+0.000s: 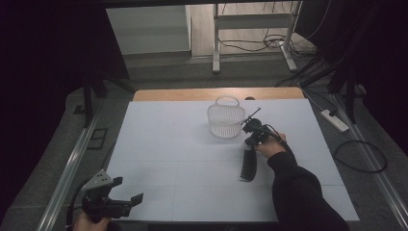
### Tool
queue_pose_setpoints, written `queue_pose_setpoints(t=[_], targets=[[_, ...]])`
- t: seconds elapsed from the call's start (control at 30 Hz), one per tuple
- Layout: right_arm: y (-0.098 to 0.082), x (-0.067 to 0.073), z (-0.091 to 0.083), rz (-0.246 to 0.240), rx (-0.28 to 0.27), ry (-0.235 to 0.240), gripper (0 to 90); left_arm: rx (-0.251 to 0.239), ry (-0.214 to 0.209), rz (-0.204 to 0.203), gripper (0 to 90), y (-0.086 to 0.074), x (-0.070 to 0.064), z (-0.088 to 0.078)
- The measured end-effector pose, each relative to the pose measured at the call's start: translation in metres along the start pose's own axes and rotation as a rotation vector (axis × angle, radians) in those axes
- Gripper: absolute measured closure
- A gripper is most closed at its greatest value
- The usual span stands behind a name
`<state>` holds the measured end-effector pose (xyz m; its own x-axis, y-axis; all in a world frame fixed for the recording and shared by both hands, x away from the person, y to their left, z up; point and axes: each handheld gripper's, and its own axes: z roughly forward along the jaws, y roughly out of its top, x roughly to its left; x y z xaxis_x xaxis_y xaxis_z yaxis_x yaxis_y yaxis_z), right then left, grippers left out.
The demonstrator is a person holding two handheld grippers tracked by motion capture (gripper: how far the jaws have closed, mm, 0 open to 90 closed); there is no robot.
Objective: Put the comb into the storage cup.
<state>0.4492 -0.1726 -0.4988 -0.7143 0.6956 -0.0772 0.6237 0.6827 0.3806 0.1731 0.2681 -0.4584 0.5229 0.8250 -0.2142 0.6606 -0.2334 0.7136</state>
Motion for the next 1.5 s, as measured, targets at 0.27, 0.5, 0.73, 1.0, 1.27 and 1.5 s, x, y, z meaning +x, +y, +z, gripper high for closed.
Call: queue_pose_setpoints(t=[0.27, 0.5, 0.73, 1.0, 1.27, 1.5], targets=[[-0.01, -0.022, -0.004, 0.057, 0.005, -0.024, 89.5, 0.002, -0.001, 0.0, 2.0, 0.0, 0.0, 0.0], [-0.021, -0.034, -0.008, 0.094, 0.004, -0.031, 89.5, 0.002, -0.002, 0.0, 2.0, 0.0, 0.0, 0.0], [-0.035, -0.043, -0.014, 0.112, 0.013, -0.04, 89.5, 0.003, -0.002, -0.001, 2.0, 0.0, 0.0, 0.0], [-0.053, -0.05, -0.023, 0.126, 0.017, -0.035, 89.4, 0.005, 0.0, -0.003, 2.0, 0.001, 0.0, 0.0], [-0.073, -0.052, -0.033, 0.134, 0.04, -0.041, 89.4, 0.005, -0.001, -0.005, 2.1, 0.001, 0.0, 0.001], [-0.098, -0.056, -0.044, 0.16, 0.044, -0.032, 89.4, 0.005, -0.002, -0.006, 2.1, 0.001, 0.0, 0.001]])
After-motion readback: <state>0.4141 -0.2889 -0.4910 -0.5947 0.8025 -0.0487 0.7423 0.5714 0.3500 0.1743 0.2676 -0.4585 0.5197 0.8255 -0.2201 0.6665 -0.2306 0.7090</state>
